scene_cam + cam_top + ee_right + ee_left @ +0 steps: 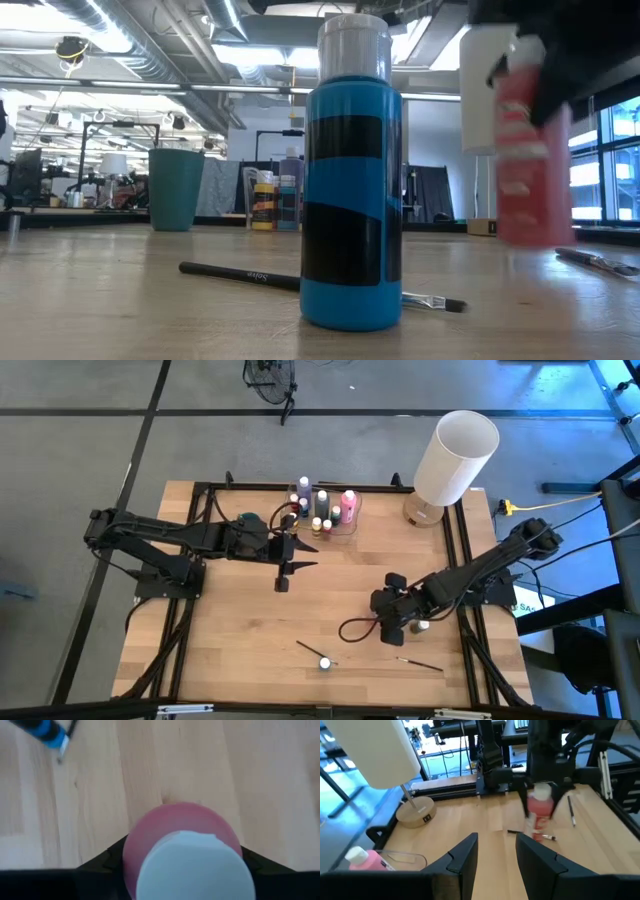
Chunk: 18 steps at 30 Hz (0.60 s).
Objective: Pick & Place Paint Supplies
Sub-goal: Put the red paint bottle into the transparent bin
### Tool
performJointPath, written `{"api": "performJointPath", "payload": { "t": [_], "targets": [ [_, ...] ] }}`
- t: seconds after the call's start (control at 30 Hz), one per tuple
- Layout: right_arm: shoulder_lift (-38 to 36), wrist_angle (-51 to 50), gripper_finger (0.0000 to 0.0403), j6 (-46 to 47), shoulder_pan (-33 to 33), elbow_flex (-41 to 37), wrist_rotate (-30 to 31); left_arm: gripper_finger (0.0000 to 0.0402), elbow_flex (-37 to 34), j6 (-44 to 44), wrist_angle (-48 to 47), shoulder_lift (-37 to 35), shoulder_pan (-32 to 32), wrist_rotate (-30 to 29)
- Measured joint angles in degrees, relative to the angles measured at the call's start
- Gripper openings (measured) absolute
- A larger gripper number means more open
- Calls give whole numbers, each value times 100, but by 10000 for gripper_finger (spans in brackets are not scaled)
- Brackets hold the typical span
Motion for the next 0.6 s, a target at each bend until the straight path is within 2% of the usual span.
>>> {"api": "performJointPath", "payload": {
  "t": [0.27, 0.43, 0.6],
  "targets": [
    [-2, -1558, 201, -337, -292, 1455, 1179, 127, -2, -176, -366, 0, -32, 1],
    [-7, -1586, 201, -1039, -862, 2223, 1262, 127, -2, -588, -497, 2, -127, 3],
    [-7, -1458, 201, -1697, -1664, 2675, 1259, 127, -4, -628, -710, -68, -387, 2]
  ]
}}
